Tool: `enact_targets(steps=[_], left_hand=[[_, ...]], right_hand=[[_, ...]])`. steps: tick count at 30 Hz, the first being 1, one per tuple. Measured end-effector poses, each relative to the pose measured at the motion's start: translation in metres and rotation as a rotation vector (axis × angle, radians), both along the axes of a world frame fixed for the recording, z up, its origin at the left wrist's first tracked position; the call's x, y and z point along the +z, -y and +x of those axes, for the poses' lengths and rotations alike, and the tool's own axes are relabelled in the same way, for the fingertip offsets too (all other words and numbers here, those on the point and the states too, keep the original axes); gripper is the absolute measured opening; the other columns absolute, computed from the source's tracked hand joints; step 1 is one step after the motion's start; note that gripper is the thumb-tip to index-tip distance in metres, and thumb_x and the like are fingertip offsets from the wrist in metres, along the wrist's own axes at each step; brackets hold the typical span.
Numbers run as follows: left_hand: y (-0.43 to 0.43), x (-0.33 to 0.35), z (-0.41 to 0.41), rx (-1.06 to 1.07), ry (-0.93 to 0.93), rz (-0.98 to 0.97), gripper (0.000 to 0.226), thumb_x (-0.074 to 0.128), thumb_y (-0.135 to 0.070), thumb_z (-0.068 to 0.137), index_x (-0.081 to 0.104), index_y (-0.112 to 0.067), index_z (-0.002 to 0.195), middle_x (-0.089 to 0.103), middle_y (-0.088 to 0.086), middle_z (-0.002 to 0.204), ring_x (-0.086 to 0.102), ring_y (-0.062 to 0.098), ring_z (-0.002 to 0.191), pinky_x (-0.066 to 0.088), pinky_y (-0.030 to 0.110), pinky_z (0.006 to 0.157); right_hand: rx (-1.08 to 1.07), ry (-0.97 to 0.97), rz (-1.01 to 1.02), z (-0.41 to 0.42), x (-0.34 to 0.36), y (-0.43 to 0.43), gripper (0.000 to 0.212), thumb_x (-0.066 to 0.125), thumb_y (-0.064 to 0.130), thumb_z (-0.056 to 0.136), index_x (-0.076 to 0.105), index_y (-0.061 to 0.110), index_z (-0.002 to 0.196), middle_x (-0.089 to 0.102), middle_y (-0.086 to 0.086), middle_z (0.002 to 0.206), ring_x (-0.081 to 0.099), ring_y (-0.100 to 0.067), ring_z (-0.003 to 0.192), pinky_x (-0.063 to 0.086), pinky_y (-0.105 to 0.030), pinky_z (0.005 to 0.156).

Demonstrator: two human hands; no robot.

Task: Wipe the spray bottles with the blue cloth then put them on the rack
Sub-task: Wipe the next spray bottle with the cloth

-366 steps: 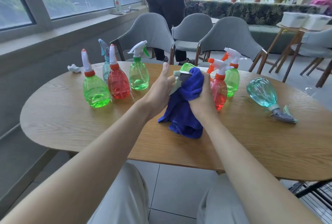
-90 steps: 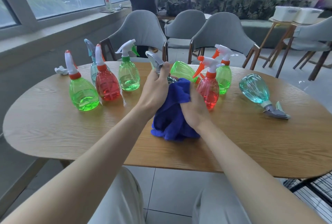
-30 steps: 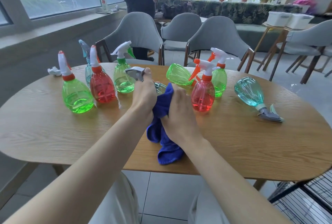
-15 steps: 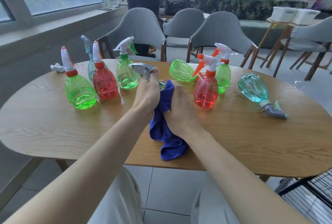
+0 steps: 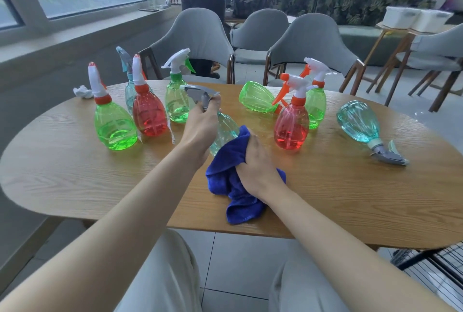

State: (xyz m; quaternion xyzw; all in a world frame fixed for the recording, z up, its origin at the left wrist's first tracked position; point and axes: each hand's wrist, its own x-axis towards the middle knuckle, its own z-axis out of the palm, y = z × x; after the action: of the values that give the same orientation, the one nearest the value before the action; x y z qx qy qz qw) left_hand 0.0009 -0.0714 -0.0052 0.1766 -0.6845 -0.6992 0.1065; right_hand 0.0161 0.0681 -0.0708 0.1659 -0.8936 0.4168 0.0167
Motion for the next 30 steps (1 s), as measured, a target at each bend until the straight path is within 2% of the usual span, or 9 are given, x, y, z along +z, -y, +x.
enact_targets(steps=[2,4,6,8,14,18,21,25,30], left_hand=[[0.000,0.000,-0.002,-0.033,0.016,-0.061,0.042,0.052,-0.058,0.107,0.058,-0.023,0.129,0.065,-0.003,0.131,0.057,0.020,0.128,0.041,0.041,0.113],[-0.003,0.002,-0.002,-0.051,0.021,-0.126,0.039,0.052,-0.056,0.107,0.062,-0.021,0.120,0.066,-0.003,0.118,0.061,0.019,0.116,0.048,0.041,0.108],[-0.006,0.001,-0.001,-0.074,0.020,-0.211,0.037,0.053,-0.058,0.105,0.065,-0.023,0.113,0.070,-0.001,0.109,0.066,0.020,0.105,0.052,0.046,0.106],[-0.010,-0.001,0.001,-0.109,0.005,-0.274,0.037,0.054,-0.057,0.104,0.065,-0.023,0.112,0.073,0.001,0.109,0.069,0.021,0.105,0.053,0.048,0.106],[-0.007,0.002,0.000,-0.177,0.021,-0.367,0.039,0.057,-0.059,0.104,0.068,-0.023,0.114,0.072,-0.001,0.112,0.068,0.019,0.109,0.052,0.044,0.105],[-0.011,0.004,0.001,-0.185,0.013,-0.420,0.041,0.051,-0.058,0.107,0.065,-0.021,0.118,0.066,-0.007,0.110,0.062,0.016,0.106,0.046,0.037,0.091],[-0.010,0.005,0.000,-0.168,0.011,-0.434,0.042,0.049,-0.059,0.107,0.064,-0.022,0.120,0.066,-0.007,0.111,0.061,0.018,0.109,0.046,0.040,0.097],[-0.009,0.003,0.000,-0.165,0.005,-0.468,0.041,0.050,-0.059,0.106,0.066,-0.022,0.115,0.070,-0.002,0.113,0.065,0.021,0.110,0.049,0.046,0.106],[0.000,0.002,0.000,-0.153,-0.001,-0.394,0.039,0.053,-0.058,0.105,0.067,-0.022,0.110,0.071,0.001,0.111,0.067,0.021,0.107,0.050,0.047,0.107]], right_hand=[[-0.026,0.007,-0.037,0.000,0.008,0.006,0.072,0.048,0.008,0.098,0.022,0.011,0.166,0.034,-0.005,0.167,0.028,-0.021,0.155,0.018,-0.030,0.125],[-0.043,-0.023,-0.051,-0.003,0.017,0.014,0.069,0.048,0.008,0.096,0.029,0.012,0.162,0.039,-0.005,0.163,0.034,-0.023,0.152,0.024,-0.034,0.124],[-0.043,-0.086,-0.037,-0.010,0.026,0.023,0.061,0.050,0.010,0.094,0.040,0.014,0.153,0.050,-0.007,0.149,0.046,-0.029,0.139,0.037,-0.040,0.117],[-0.029,-0.137,-0.026,-0.017,0.033,0.028,0.052,0.053,0.014,0.097,0.045,0.014,0.148,0.055,-0.007,0.137,0.052,-0.029,0.127,0.042,-0.041,0.110],[0.051,-0.085,-0.123,-0.014,0.025,0.010,0.052,0.048,0.025,0.102,0.043,0.024,0.154,0.050,0.006,0.148,0.047,-0.012,0.138,0.037,-0.032,0.112],[0.013,0.000,-0.120,-0.009,0.013,0.000,0.058,0.042,0.039,0.094,0.048,0.018,0.148,0.053,0.005,0.143,0.049,-0.014,0.135,0.039,-0.038,0.116],[-0.021,0.039,-0.090,-0.011,0.017,0.003,0.049,0.044,0.032,0.095,0.049,0.017,0.141,0.054,0.002,0.137,0.052,-0.021,0.130,0.042,-0.041,0.111],[-0.092,0.019,-0.125,-0.019,0.032,0.020,0.041,0.045,0.021,0.097,0.052,0.016,0.138,0.056,-0.001,0.129,0.054,-0.024,0.122,0.042,-0.036,0.095],[0.016,-0.097,-0.117,-0.018,0.031,0.023,0.044,0.047,0.022,0.099,0.054,0.019,0.142,0.057,0.003,0.129,0.051,-0.019,0.123,0.041,-0.038,0.108]])
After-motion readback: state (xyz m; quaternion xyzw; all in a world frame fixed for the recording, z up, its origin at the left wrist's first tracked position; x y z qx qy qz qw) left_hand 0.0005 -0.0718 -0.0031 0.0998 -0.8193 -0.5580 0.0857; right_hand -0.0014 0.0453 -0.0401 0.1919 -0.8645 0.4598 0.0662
